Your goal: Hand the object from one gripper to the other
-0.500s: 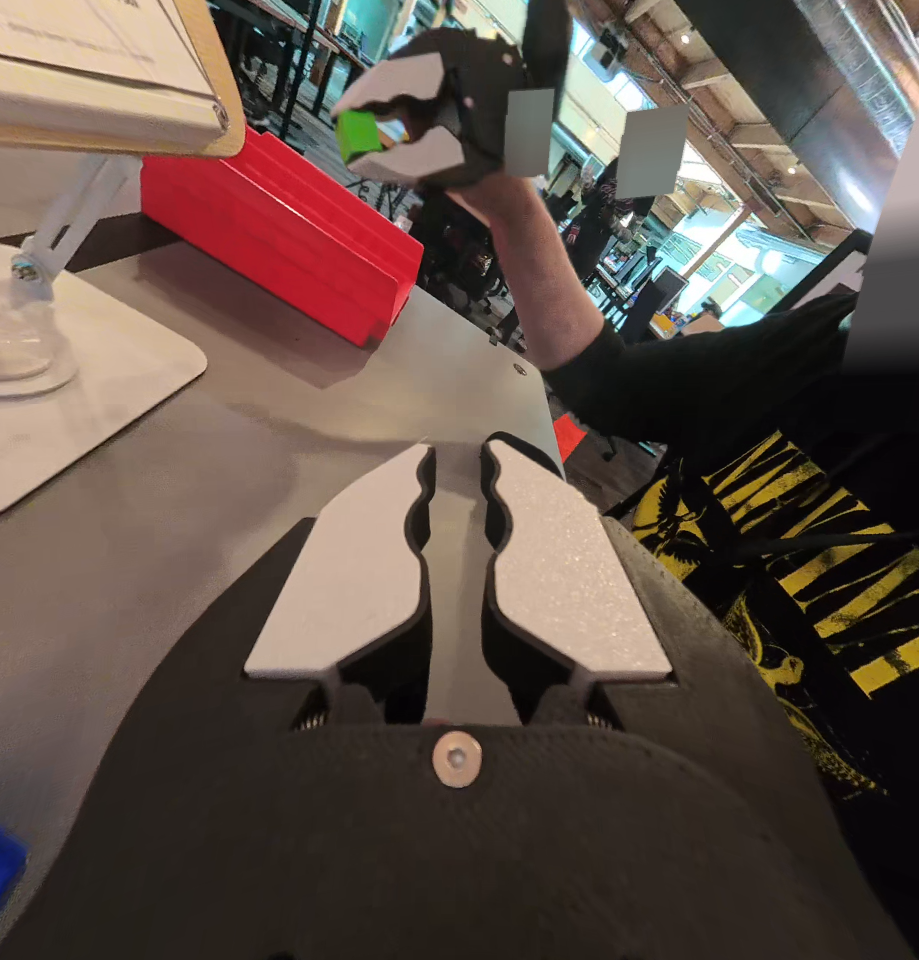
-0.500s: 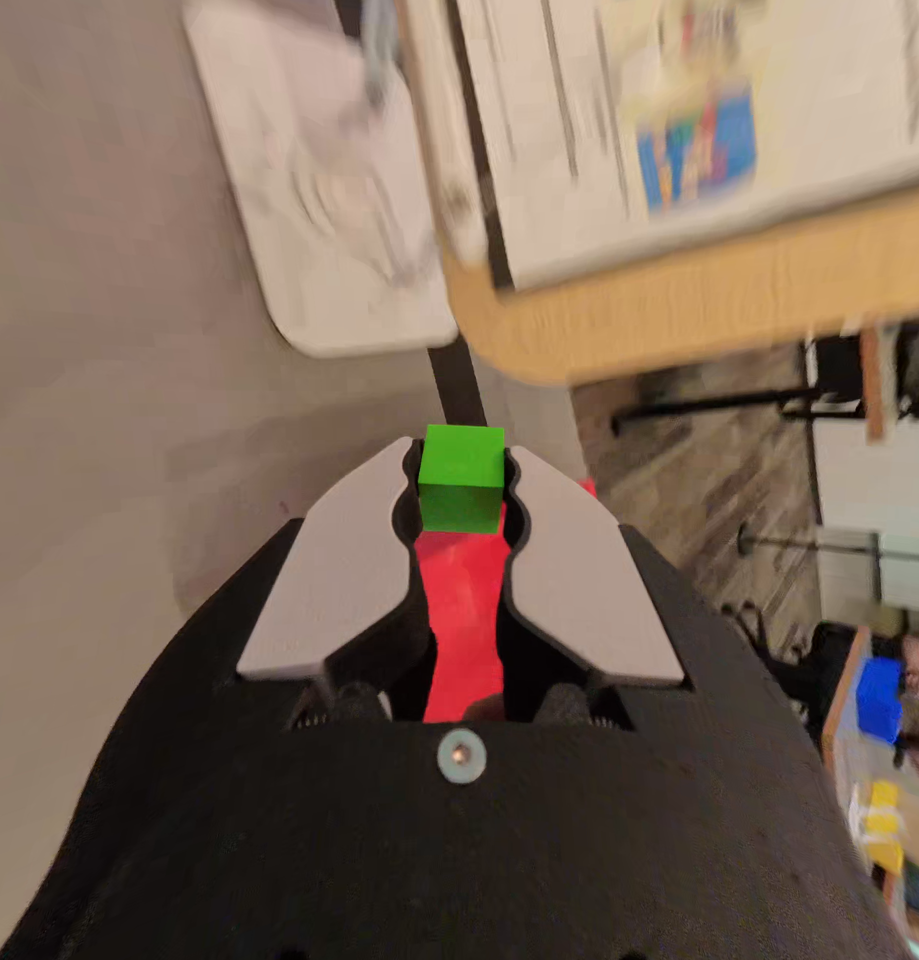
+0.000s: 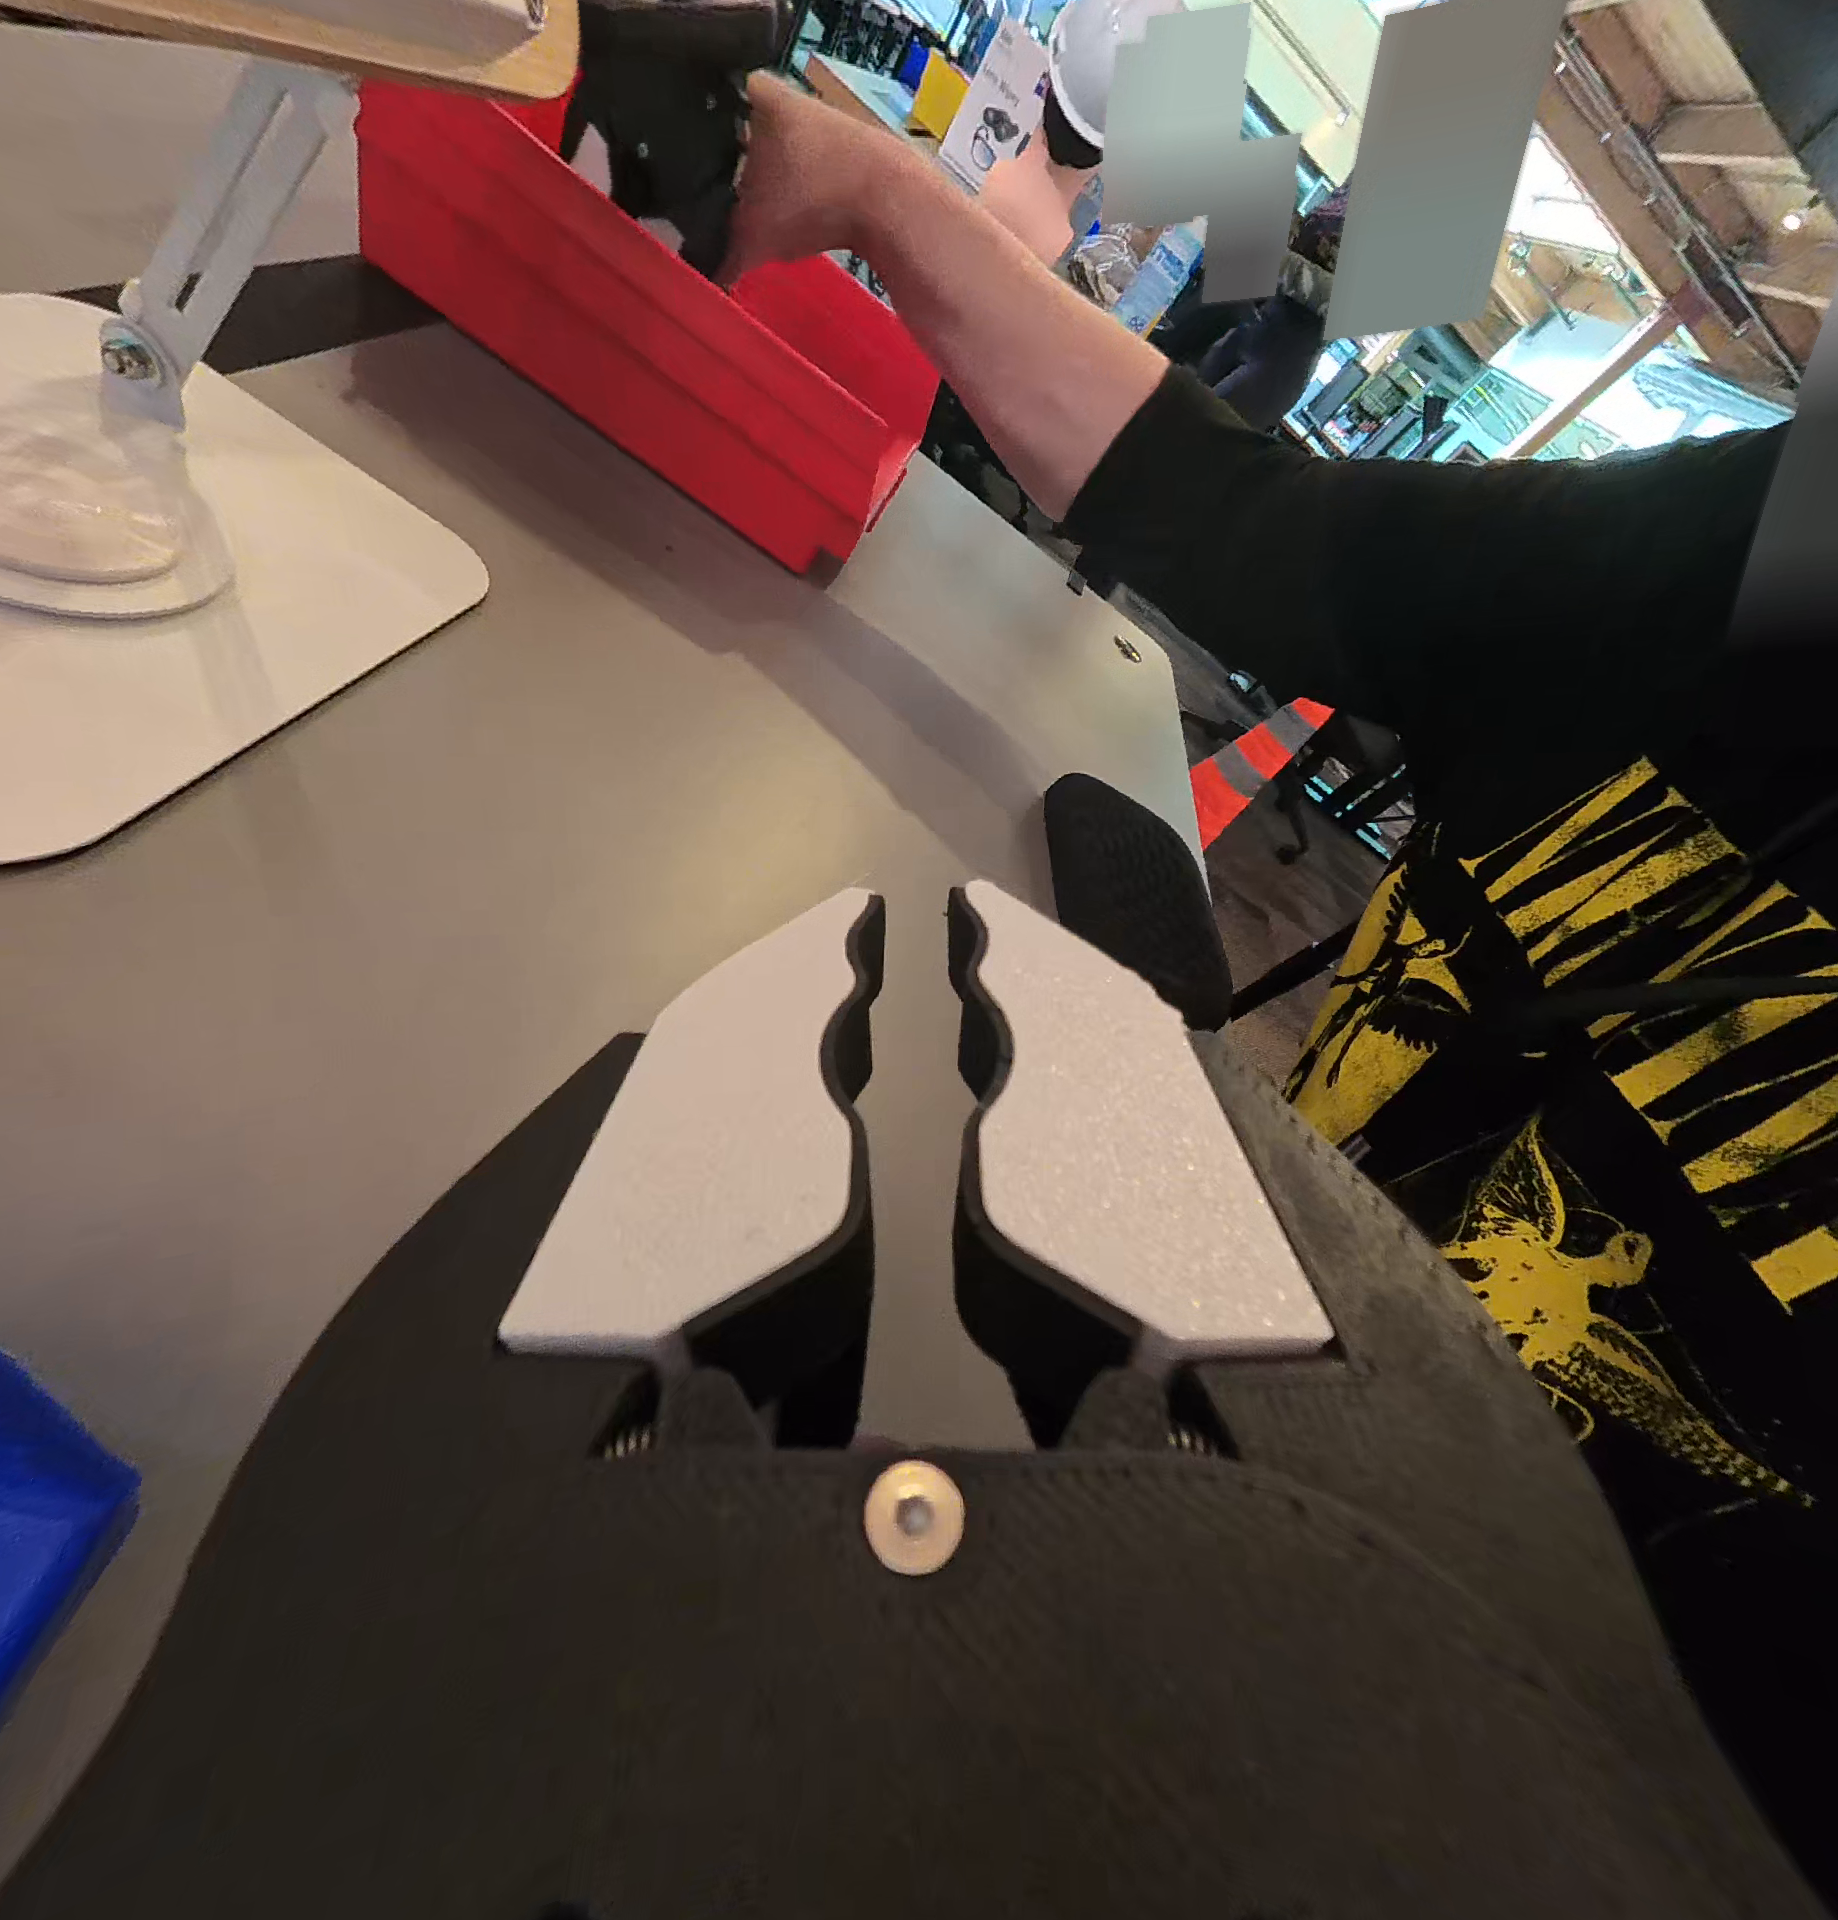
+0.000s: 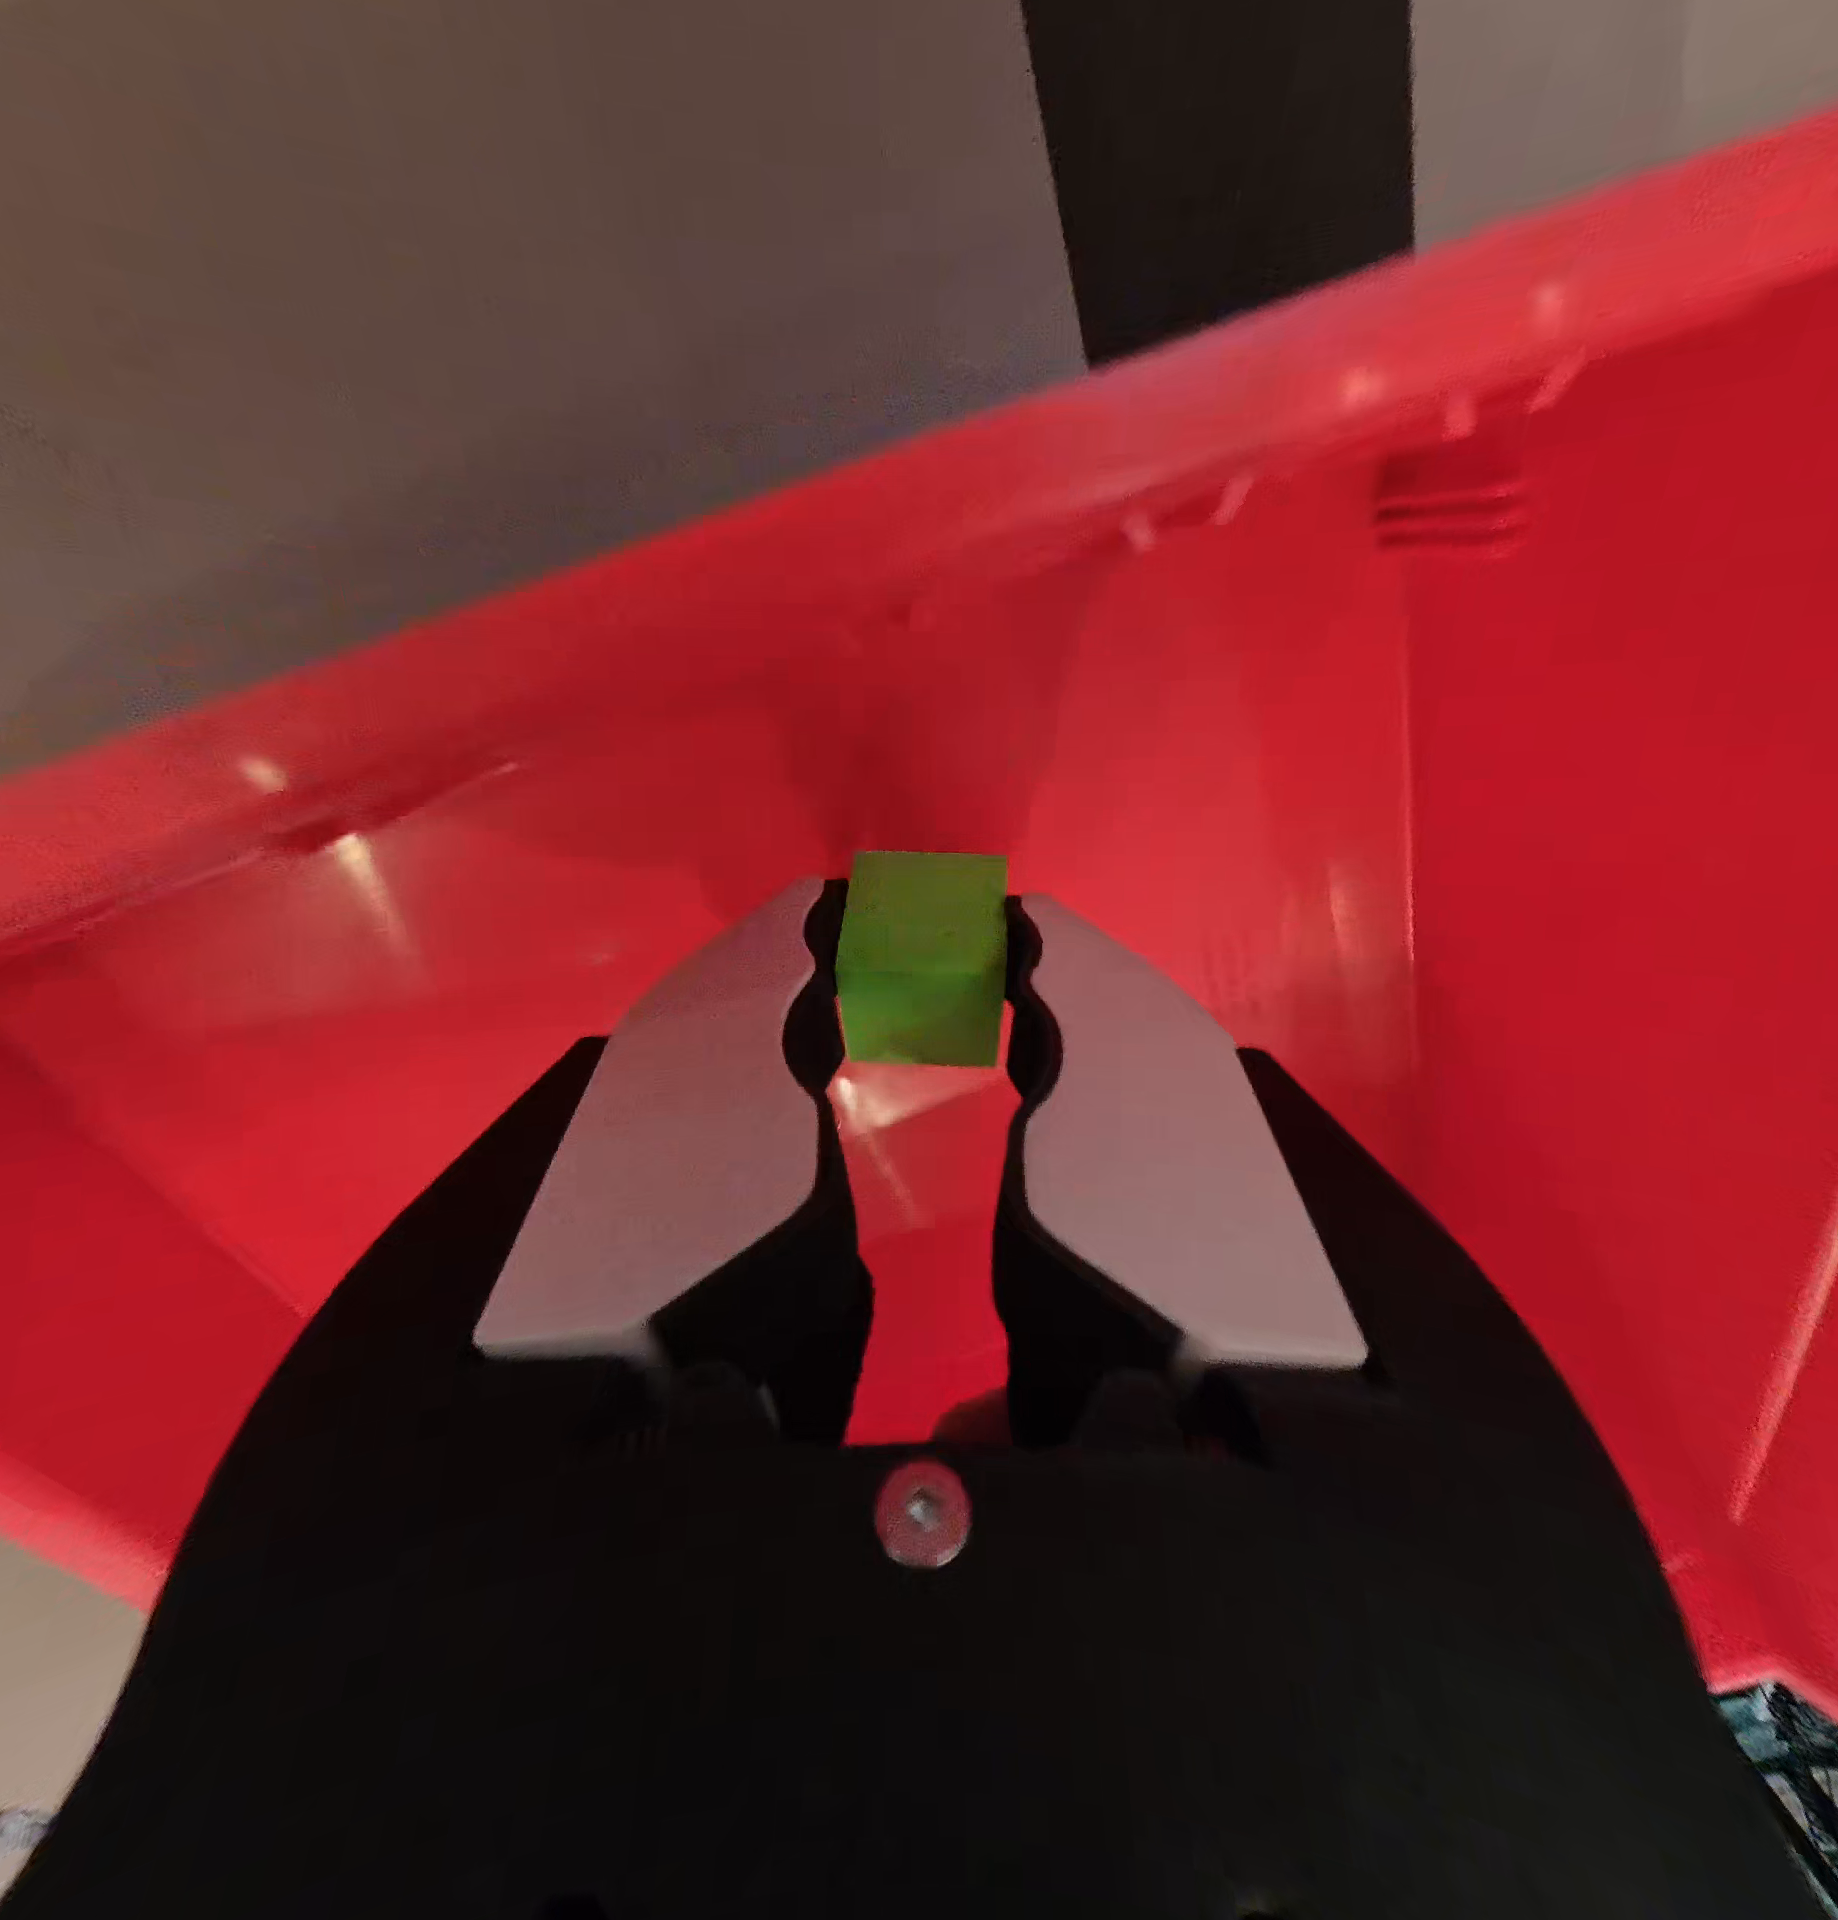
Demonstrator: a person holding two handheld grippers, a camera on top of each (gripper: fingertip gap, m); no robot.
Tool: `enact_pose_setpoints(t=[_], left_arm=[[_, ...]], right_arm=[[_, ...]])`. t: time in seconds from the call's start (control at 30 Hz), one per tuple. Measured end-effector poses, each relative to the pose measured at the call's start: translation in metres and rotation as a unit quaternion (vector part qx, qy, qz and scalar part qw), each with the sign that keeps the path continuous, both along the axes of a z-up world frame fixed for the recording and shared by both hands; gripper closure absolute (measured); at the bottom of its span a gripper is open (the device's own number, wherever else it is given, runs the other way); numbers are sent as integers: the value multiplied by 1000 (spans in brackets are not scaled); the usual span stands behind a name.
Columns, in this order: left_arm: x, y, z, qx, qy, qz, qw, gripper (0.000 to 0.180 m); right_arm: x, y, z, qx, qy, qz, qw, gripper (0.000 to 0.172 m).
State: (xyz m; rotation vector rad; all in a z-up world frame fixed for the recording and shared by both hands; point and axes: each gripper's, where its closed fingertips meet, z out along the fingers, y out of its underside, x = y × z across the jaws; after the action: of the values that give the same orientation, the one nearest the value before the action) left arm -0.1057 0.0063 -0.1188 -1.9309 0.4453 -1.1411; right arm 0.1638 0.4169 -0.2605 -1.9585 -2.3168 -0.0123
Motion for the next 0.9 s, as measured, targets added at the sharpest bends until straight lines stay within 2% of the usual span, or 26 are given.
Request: enact_pose_setpoints(t=[0.2,0.37,0.5,0.6,0.7,0.8,0.9], left_arm=[[-2,4,-2,-3,2,1,1000,167],[-8,5,0,2,10,13,1000,163],[-13,4,2,3,8,19,1000,159],[-16,4,4,10,15,34,999,155],[-19,4,6,24,37,53,998,144],[-19,8,4,38,63,77,994,131],[-11,12,4,51,73,86,992,117]], right_arm=[[-9,0,-6,-36,-17,-9,999,143],[-13,-1,6,-43,18,-35,998,123],[-7,-3,17,-25,36,-52,998,116],[-2,-6,45,5,89,-88,992,119],[3,-21,85,50,158,-108,980,118],[7,-55,128,102,221,-103,964,113],[-5,-107,161,109,301,-85,944,110]])
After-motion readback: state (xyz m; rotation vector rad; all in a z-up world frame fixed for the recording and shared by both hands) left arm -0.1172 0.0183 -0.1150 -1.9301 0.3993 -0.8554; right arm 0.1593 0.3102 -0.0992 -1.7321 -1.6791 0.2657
